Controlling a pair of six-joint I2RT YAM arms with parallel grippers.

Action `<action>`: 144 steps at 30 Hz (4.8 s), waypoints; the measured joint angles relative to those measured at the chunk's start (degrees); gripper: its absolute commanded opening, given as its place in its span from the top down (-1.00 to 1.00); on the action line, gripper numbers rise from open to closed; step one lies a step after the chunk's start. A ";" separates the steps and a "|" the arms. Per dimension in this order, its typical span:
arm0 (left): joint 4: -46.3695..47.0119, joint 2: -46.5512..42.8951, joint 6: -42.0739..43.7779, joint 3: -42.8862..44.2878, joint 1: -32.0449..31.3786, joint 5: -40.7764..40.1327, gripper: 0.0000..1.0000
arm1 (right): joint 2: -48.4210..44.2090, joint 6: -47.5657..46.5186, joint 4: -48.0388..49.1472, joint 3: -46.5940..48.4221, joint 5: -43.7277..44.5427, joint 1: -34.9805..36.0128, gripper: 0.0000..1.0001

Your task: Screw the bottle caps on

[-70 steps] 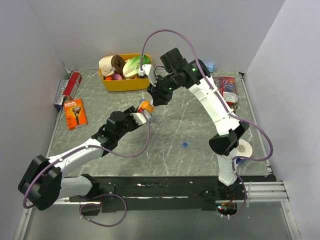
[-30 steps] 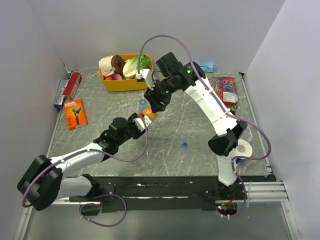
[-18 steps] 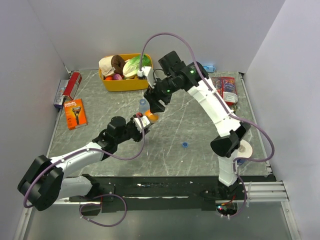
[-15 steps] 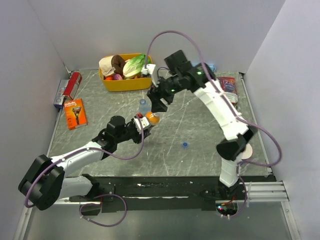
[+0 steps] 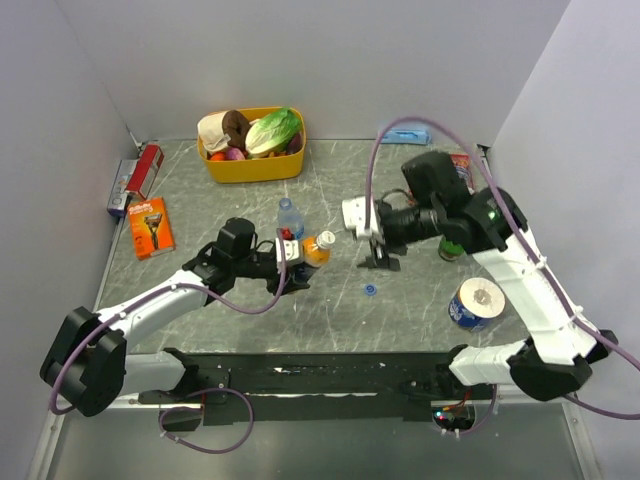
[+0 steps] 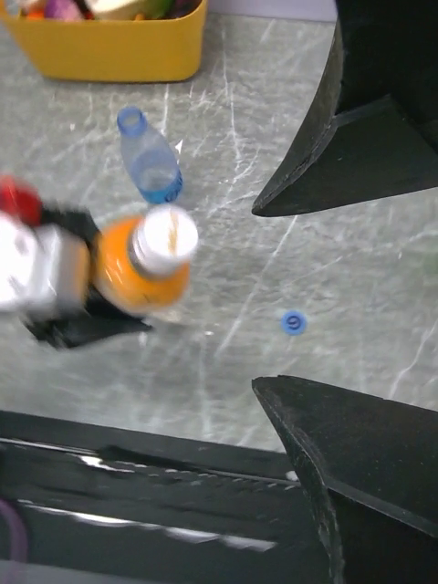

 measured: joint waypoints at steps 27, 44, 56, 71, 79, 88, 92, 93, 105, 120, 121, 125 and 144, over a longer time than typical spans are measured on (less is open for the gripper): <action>-14.16 -0.37 16.92 3.23 -0.02 1.38 0.98 | 4.02 -17.51 -1.53 -2.58 5.22 10.95 -0.35; -15.37 -1.49 20.11 4.04 -0.26 1.22 0.98 | 5.09 -17.05 0.48 -2.64 5.95 11.10 -0.07; -15.23 -2.14 19.91 4.04 -0.68 -0.09 0.98 | 8.22 -14.32 -0.85 0.17 7.21 12.57 0.35; 2.40 -11.39 4.22 -10.45 -6.56 -31.17 0.98 | 20.98 18.60 -0.35 7.67 12.70 10.49 0.39; 4.68 -11.30 6.58 -10.54 -12.48 -50.27 0.98 | 22.34 26.18 -0.68 7.67 11.28 8.68 0.42; 6.62 -12.48 9.55 -11.08 -13.18 -55.69 0.98 | 23.98 27.78 -0.98 8.92 10.25 8.59 -0.50; 6.19 -14.27 8.17 -11.02 -13.22 -53.99 0.98 | 23.37 24.85 -1.68 11.23 11.10 8.94 -0.72; 5.53 -14.29 7.76 -11.02 -13.22 -53.09 0.98 | 22.56 23.93 -1.68 11.23 11.37 8.83 -0.99; -9.22 -13.31 7.37 -7.30 -12.55 -26.82 0.99 | -5.29 3.85 7.21 -10.45 10.51 9.25 -0.70; -17.40 -8.02 12.81 -0.83 -10.64 -13.53 0.98 | -7.76 -16.74 11.61 -17.05 5.09 15.04 -0.30; -17.40 -7.67 12.85 -0.59 -10.47 -13.29 0.98 | -7.76 -18.18 10.93 -17.05 4.68 15.67 -0.28; -17.40 -6.69 12.81 -0.37 -9.38 -12.50 0.98 | -7.76 -21.57 8.90 -17.27 4.15 17.53 -0.23; -17.75 -6.45 12.94 0.24 -8.92 -10.82 0.98 | -4.85 -21.03 11.56 -18.86 7.74 18.71 0.11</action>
